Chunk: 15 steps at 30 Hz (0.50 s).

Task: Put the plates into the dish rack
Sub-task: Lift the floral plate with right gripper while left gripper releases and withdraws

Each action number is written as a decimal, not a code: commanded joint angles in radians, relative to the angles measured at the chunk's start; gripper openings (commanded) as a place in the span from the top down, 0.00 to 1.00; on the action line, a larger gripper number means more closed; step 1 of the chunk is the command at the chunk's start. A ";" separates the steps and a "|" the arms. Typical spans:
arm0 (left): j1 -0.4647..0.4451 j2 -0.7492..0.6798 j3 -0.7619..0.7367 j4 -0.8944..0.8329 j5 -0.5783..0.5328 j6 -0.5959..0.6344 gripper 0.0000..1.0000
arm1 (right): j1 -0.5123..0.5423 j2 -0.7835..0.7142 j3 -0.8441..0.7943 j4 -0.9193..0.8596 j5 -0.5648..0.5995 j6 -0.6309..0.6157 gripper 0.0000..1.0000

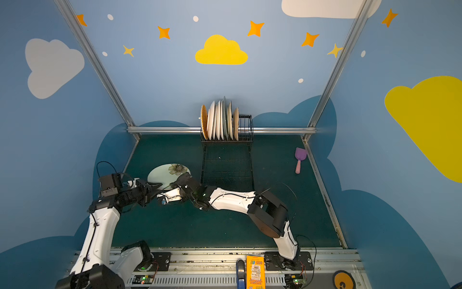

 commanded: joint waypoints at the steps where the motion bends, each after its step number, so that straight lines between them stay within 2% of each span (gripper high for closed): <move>1: 0.010 -0.022 0.057 -0.007 0.021 0.058 0.52 | -0.006 -0.003 0.055 0.047 0.031 0.052 1.00; 4: 0.036 -0.053 0.077 -0.021 0.012 0.061 0.33 | -0.015 -0.002 0.089 0.023 0.072 0.096 1.00; 7: 0.065 -0.090 0.114 -0.025 -0.004 0.068 0.20 | -0.023 -0.015 0.109 -0.004 0.101 0.163 1.00; 13: 0.081 -0.118 0.199 -0.009 -0.038 0.052 0.00 | -0.046 -0.066 0.130 -0.061 0.107 0.305 1.00; 15: 0.086 -0.130 0.223 -0.024 -0.088 0.074 0.00 | -0.055 -0.094 0.131 -0.076 0.089 0.356 1.00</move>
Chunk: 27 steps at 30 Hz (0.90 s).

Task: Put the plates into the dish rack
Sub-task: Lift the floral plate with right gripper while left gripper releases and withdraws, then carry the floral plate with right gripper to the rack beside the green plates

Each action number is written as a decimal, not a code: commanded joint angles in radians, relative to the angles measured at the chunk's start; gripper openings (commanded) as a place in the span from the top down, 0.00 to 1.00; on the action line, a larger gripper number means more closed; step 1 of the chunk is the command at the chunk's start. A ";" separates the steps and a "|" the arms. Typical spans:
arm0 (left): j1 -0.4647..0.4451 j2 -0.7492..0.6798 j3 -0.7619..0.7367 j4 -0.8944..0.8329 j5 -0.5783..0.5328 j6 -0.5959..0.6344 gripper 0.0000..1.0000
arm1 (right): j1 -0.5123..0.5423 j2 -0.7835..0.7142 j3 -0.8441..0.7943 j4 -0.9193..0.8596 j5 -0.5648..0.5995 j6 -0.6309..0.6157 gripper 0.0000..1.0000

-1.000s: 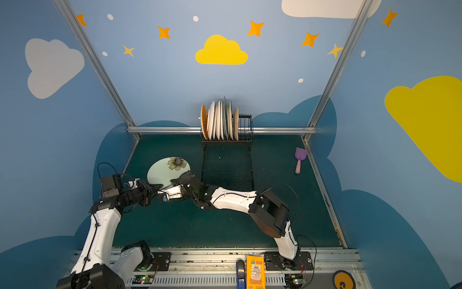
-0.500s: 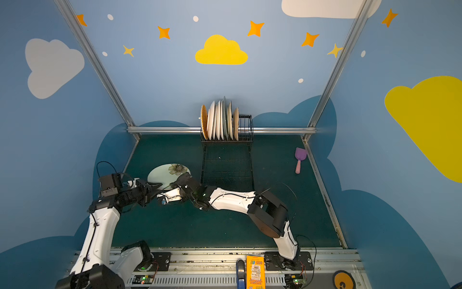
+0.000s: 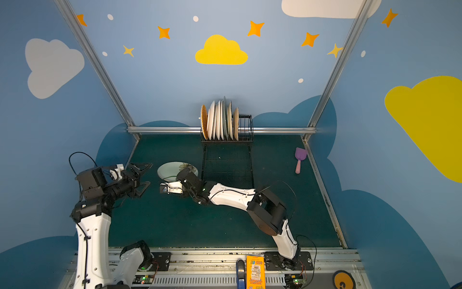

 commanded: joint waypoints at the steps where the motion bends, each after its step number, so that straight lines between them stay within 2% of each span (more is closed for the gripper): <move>1: 0.013 -0.019 0.044 -0.019 -0.082 0.045 0.00 | -0.018 -0.125 0.060 0.050 -0.001 0.135 1.00; 7: 0.037 -0.048 0.040 0.013 -0.083 0.053 0.00 | -0.055 -0.238 0.063 -0.015 -0.070 0.322 1.00; 16: 0.039 -0.051 -0.066 0.160 -0.014 0.048 0.00 | -0.105 -0.442 0.085 -0.157 -0.160 0.627 1.00; 22: 0.034 -0.061 -0.133 0.259 0.047 0.021 0.00 | -0.119 -0.559 0.175 -0.281 -0.149 0.763 1.00; 27: -0.007 -0.103 -0.161 0.315 0.039 0.031 0.00 | -0.176 -0.638 0.248 -0.340 -0.160 0.868 1.00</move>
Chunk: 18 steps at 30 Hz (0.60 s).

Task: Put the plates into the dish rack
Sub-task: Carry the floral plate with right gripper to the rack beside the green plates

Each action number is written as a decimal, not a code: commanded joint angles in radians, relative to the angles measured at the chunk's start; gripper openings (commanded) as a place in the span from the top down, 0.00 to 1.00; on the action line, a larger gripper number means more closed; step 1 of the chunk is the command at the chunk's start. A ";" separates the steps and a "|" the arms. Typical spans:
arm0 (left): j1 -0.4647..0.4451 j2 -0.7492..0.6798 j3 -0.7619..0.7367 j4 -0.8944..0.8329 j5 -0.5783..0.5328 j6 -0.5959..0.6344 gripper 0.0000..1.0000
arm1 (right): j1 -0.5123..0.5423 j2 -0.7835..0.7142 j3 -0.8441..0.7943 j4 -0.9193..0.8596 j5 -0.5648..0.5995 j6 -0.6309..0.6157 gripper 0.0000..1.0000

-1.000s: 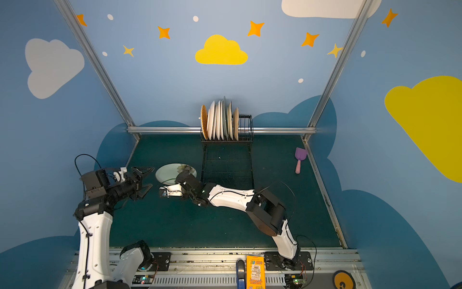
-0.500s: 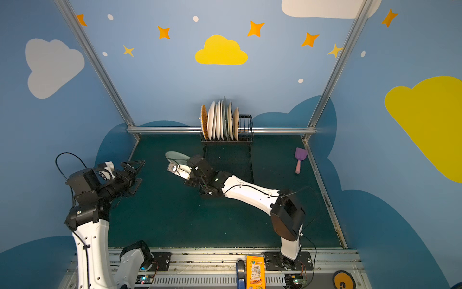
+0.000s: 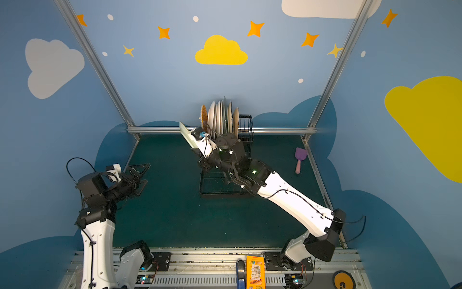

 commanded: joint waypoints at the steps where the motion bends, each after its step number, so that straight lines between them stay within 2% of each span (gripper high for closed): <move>1: -0.041 -0.039 -0.011 0.104 0.024 0.009 0.00 | -0.050 -0.087 0.097 0.044 0.008 0.109 1.00; 6: -0.148 -0.044 0.004 0.137 -0.016 0.066 0.00 | -0.153 -0.099 0.203 -0.040 0.068 0.196 1.00; 10: -0.286 -0.020 0.021 0.157 -0.053 0.132 0.00 | -0.247 -0.071 0.280 -0.096 0.098 0.256 1.00; 14: -0.438 0.012 0.065 0.088 -0.145 0.261 0.00 | -0.367 -0.022 0.359 -0.150 0.054 0.334 1.00; 18: -0.494 0.022 0.066 0.091 -0.156 0.314 0.00 | -0.491 0.033 0.412 -0.172 -0.035 0.415 1.00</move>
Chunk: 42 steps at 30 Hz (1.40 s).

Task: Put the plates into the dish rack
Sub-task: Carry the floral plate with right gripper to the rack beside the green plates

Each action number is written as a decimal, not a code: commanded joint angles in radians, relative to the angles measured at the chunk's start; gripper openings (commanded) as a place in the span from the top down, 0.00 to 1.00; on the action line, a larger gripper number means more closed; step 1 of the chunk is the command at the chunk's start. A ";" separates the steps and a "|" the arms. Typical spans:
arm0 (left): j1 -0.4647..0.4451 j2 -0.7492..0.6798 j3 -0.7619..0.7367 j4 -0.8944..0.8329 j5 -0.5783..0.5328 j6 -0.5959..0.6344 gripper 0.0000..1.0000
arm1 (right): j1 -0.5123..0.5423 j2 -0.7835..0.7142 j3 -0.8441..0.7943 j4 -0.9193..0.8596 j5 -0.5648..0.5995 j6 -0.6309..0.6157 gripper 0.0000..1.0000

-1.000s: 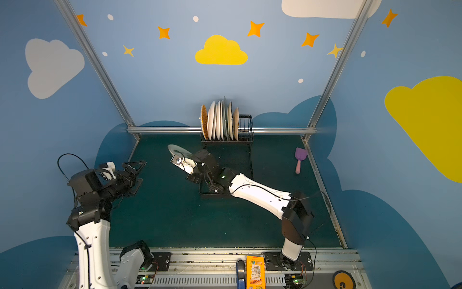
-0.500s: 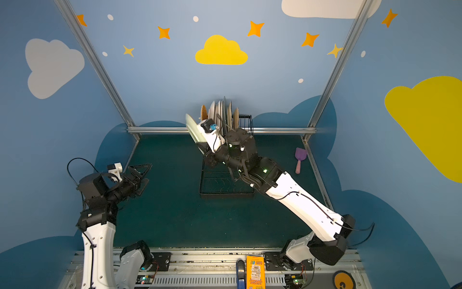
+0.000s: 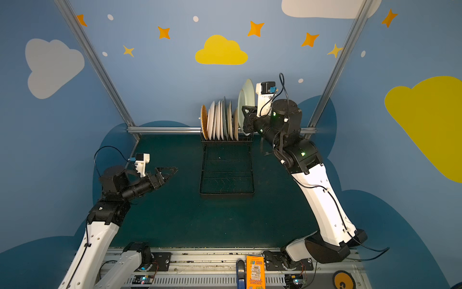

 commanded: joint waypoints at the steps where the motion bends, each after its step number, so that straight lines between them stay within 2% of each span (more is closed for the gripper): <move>1: -0.022 0.000 0.016 0.006 -0.028 0.100 0.00 | -0.085 0.038 0.083 0.054 -0.085 0.097 1.00; 7: -0.027 -0.020 -0.036 0.071 0.002 0.143 0.00 | -0.220 0.140 0.137 0.046 -0.236 0.192 1.00; 16: -0.095 -0.141 -0.227 0.345 -0.036 0.209 0.00 | -0.275 0.245 0.149 0.104 -0.343 0.219 1.00; 19: -0.110 -0.144 -0.254 0.347 -0.071 0.214 0.00 | -0.276 0.274 0.154 0.113 -0.353 0.219 1.00; 34: -0.119 -0.102 -0.264 0.349 -0.066 0.213 0.00 | -0.280 0.443 0.302 0.065 -0.417 0.196 1.00; 42: -0.119 -0.085 -0.257 0.339 -0.071 0.219 0.00 | -0.272 0.481 0.341 0.019 -0.403 0.159 1.00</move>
